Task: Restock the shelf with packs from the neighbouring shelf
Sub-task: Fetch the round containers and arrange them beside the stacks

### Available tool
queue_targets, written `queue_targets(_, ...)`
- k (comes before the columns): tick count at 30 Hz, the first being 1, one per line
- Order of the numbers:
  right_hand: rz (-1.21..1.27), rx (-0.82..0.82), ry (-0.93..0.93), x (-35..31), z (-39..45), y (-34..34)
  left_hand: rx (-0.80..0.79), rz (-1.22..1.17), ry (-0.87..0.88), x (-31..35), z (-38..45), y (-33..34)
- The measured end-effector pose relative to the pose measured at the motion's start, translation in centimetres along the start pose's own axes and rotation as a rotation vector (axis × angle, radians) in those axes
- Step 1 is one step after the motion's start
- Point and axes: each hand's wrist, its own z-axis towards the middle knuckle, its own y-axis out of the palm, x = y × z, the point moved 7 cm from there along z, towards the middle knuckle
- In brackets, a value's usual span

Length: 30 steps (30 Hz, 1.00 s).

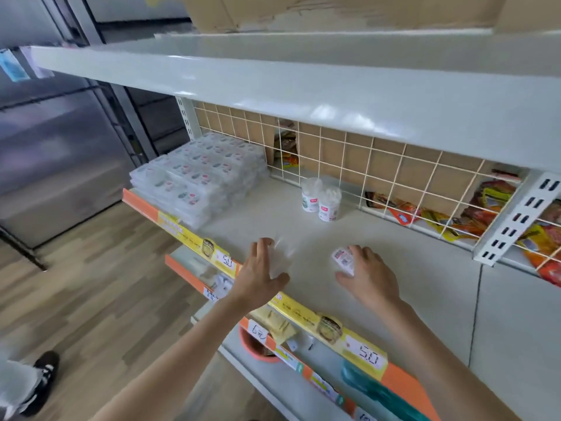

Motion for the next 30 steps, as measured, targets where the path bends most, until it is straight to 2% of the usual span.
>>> queue_targets(6,-0.068,0.034,0.132,2.8,0.9,-0.9,-0.157,-0.07,0.108,-0.9,4.8,3.6)
queue_targets(9,-0.245,0.032,0.189,3.0,1.1,-1.3,-0.253,-0.199,0.129,-0.8,7.0,5.0)
queue_targets(11,-0.317,0.163,0.148,1.4,1.1,-2.3,-0.328,-0.357,0.116,-0.9,7.9,5.7)
queue_targets(13,-0.151,0.363,0.006,-1.8,0.9,-3.1,-0.392,-0.487,0.115,-1.0,8.4,6.1)
queue_targets(14,0.014,0.407,-0.046,-3.2,0.9,-2.9,-0.436,-0.523,0.126,-0.9,8.4,6.2)
queue_targets(16,0.453,0.283,-0.002,-5.0,1.5,-0.6,-0.501,-0.567,0.141,-0.9,8.2,6.1)
queue_targets(18,0.943,0.122,0.159,-5.7,1.7,2.6,-0.494,-0.645,0.156,-1.7,8.2,5.5)
queue_targets(20,1.278,0.129,0.324,-5.0,1.3,4.8,-0.495,-0.8,0.121,-2.6,8.1,5.0)
queue_targets(22,1.362,0.182,0.355,-4.3,0.4,5.3,-0.522,-0.97,0.09,-3.0,8.1,4.7)
queue_targets(24,1.385,0.143,0.291,-4.9,0.0,5.0,-0.541,-1.012,0.105,-2.6,7.9,4.4)
queue_targets(27,1.357,0.14,0.27,-5.7,-0.2,4.4,-0.468,-0.919,0.14,-2.4,7.9,4.3)
queue_targets(30,1.151,0.301,0.352,-5.0,-0.5,3.8,-0.476,-0.864,0.183,-2.1,7.5,4.3)
